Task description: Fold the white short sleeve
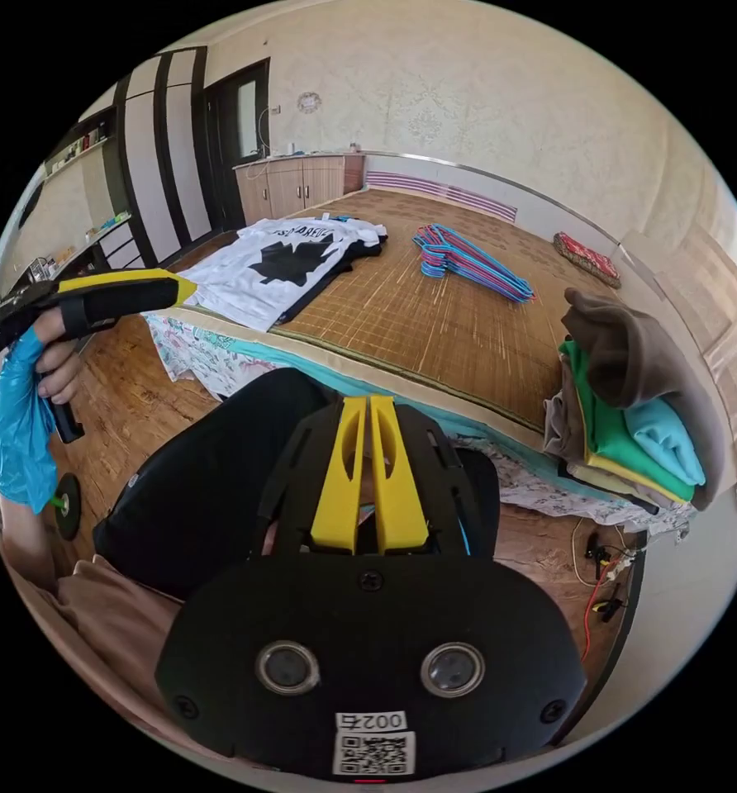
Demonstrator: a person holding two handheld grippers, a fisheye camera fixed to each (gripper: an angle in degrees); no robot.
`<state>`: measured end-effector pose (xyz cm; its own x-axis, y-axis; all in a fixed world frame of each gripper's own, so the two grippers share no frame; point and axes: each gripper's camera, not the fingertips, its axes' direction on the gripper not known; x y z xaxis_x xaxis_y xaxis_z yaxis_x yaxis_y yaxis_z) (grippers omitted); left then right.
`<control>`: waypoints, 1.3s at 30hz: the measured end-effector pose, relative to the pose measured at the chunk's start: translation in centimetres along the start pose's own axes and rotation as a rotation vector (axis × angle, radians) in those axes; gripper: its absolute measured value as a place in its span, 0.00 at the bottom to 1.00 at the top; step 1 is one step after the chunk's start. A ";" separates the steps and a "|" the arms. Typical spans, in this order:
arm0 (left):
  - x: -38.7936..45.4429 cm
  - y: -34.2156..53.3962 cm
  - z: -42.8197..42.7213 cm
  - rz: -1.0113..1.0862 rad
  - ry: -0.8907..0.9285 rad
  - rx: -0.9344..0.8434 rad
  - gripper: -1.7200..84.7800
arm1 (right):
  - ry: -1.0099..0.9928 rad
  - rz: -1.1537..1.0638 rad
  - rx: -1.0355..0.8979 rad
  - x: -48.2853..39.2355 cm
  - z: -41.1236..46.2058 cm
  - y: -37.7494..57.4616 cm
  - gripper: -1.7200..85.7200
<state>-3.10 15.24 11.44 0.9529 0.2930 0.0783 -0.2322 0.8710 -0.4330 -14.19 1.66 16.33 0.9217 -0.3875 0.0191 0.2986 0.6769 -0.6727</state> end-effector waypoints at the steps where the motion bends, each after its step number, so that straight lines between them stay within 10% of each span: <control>1: -0.4 -0.2 0.6 -0.008 -0.010 -0.008 0.03 | -0.006 -0.001 0.000 -0.3 0.1 -0.5 0.01; 25: -11.4 -9.0 24.9 -0.042 -0.027 -0.113 0.15 | -0.067 -0.065 -0.100 -1.5 5.0 -9.4 0.07; 39: -14.9 -9.8 27.8 -0.037 -0.023 -0.146 0.03 | -0.089 -0.066 -0.107 -0.4 4.9 -11.1 0.07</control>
<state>-20.46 13.28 39.53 0.9553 0.2717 0.1163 -0.1642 0.8152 -0.5554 -16.64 -2.59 27.39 0.9208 -0.3683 0.1282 0.3353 0.5798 -0.7425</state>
